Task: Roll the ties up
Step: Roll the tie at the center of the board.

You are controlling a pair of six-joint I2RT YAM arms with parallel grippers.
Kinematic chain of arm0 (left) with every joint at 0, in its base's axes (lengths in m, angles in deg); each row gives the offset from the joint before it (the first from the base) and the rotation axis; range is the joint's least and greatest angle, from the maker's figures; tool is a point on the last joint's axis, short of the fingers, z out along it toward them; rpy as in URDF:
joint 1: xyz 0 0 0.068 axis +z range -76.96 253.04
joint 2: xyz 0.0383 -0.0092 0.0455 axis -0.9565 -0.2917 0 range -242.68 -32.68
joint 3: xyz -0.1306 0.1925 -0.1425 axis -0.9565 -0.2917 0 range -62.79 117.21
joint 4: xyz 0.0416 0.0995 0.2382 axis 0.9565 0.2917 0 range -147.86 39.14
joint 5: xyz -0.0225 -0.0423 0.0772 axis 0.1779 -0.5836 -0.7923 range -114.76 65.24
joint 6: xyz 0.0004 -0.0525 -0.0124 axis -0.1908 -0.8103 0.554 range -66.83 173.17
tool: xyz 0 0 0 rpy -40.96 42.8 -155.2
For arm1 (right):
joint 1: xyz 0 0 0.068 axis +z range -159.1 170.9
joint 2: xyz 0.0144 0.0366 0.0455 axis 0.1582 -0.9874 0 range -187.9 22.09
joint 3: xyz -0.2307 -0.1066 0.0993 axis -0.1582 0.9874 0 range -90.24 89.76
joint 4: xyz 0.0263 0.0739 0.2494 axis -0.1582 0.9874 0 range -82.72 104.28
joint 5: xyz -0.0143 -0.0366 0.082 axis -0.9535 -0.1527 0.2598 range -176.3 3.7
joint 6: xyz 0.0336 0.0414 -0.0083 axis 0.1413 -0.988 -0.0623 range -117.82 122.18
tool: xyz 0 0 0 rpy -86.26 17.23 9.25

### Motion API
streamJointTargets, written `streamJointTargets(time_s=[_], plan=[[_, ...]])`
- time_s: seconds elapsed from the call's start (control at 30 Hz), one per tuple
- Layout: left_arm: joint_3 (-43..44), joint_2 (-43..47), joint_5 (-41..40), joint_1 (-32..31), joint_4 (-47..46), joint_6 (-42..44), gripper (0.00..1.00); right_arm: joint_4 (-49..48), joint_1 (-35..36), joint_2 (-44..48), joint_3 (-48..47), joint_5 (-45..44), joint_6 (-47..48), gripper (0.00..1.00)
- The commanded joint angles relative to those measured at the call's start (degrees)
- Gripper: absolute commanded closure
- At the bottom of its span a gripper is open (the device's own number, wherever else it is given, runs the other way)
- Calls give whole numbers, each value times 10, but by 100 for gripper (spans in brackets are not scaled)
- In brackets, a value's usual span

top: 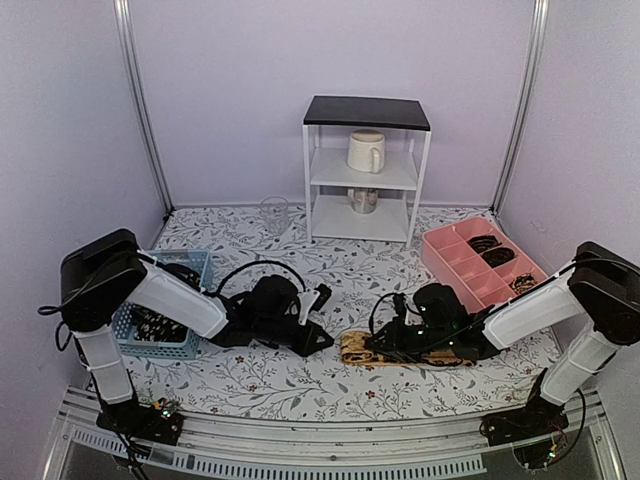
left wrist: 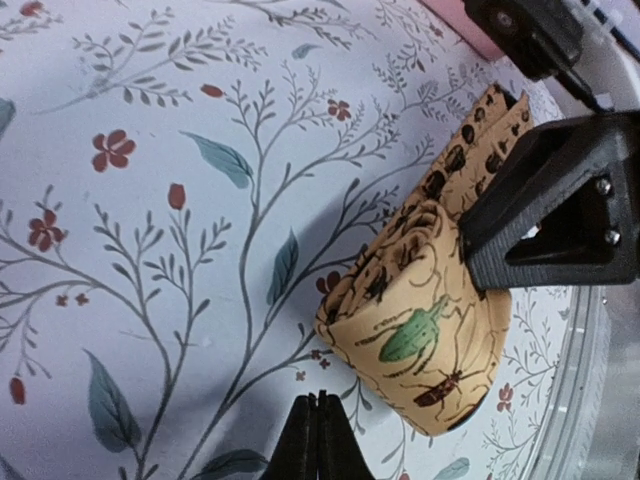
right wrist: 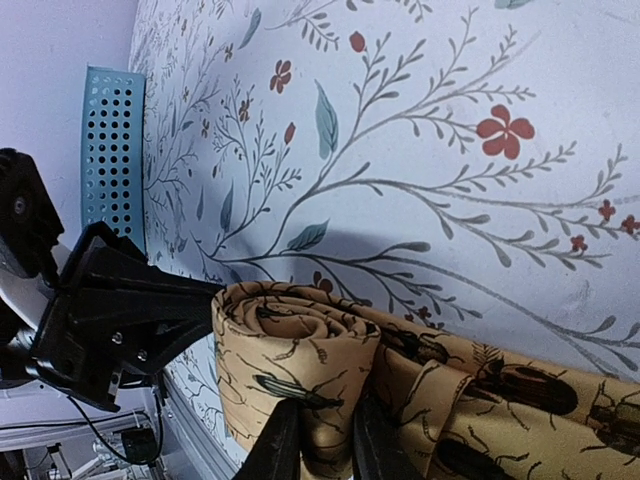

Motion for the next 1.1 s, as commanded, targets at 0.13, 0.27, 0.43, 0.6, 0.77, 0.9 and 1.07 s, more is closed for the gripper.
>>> streamJointTargets(time_s=[0.13, 0.27, 0.43, 0.6, 0.77, 0.9, 1.07], plan=[[14, -37, 37, -24, -51, -19, 100, 14, 1, 7, 27, -16, -9, 81], [13, -40, 51, -25, -76, -26, 100, 12, 1, 6, 31, -14, -6, 80], [21, -49, 69, -25, -96, -32, 100, 14, -1, 20, 31, -20, 4, 80], [31, -57, 89, -25, -112, -41, 100, 19, -11, 33, 45, -27, 11, 80], [43, -54, 93, -25, -107, -43, 100, 18, -13, 36, 45, -21, 21, 80], [53, -52, 95, -25, -102, -44, 100, 18, -14, 48, 45, -21, 29, 80], [64, -54, 99, -25, -95, -44, 100, 17, -15, 54, 46, -20, 39, 80]])
